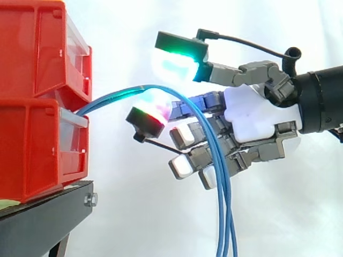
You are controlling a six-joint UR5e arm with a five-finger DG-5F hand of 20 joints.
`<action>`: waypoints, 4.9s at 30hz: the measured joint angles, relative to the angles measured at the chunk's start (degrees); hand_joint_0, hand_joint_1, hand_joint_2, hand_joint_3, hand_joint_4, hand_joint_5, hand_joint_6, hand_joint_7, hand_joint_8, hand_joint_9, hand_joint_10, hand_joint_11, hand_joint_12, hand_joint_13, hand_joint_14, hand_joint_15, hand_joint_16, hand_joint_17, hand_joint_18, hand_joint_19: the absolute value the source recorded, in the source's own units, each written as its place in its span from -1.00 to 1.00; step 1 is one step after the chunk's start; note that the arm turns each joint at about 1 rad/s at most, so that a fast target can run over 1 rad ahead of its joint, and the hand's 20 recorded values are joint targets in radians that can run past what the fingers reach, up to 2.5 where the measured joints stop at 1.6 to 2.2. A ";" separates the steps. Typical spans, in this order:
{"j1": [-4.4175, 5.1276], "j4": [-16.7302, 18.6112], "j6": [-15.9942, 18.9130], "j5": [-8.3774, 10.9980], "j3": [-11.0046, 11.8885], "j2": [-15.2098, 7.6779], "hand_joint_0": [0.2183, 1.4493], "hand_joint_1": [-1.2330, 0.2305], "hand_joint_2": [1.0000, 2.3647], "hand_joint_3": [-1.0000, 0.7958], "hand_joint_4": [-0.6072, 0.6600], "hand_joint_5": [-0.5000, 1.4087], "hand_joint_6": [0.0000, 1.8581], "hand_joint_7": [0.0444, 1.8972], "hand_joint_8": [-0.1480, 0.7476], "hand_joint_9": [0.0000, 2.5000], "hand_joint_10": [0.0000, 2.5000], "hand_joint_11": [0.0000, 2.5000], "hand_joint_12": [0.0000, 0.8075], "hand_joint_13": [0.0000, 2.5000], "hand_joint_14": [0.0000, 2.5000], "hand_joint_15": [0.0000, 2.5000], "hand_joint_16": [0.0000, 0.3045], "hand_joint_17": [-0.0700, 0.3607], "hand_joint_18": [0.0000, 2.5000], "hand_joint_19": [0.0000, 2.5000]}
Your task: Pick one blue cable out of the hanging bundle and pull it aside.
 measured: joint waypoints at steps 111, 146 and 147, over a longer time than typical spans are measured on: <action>0.66 4.99 1.58 -1.45 -3.23 0.00 -0.36 -0.41 -0.99 -0.39 -0.26 -0.50 -0.19 0.02 -0.30 -0.09 -0.99 -0.60 -0.27 -0.26 -0.98 -0.58 -0.71 -0.21 -0.26 -0.54; 0.70 4.78 1.58 -1.41 -3.25 0.00 -0.54 -0.12 -1.00 -0.41 -0.14 -0.60 -0.06 0.22 0.04 -0.12 -0.98 -0.40 -0.08 -0.28 -0.99 -0.54 -0.64 -0.11 -0.26 -0.51; 0.70 4.78 1.58 -1.41 -3.25 0.00 -0.49 -0.15 -0.99 -0.31 -0.14 -0.60 -0.06 0.24 0.02 -0.11 -0.98 -0.39 -0.10 -0.27 -0.98 -0.53 -0.66 -0.13 -0.26 -0.50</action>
